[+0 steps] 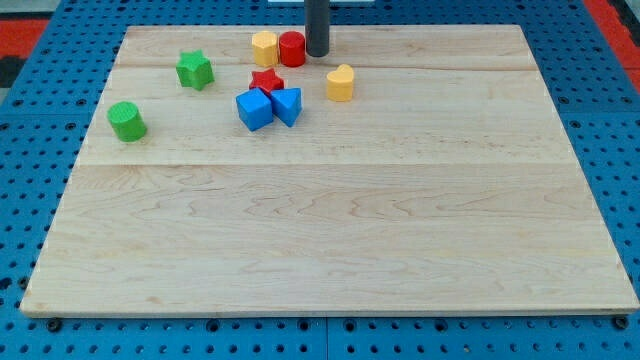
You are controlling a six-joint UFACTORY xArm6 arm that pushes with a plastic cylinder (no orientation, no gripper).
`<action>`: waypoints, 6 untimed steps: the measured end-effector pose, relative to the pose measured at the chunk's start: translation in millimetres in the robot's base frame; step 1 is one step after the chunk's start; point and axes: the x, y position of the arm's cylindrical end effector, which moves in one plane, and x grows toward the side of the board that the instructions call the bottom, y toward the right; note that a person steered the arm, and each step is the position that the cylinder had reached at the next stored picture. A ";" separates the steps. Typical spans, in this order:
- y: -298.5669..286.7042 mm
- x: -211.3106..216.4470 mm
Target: Move the yellow heart diagonal to the bottom right of the red circle
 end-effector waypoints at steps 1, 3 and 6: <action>78.9 35.2; 104.9 86.4; 54.0 33.1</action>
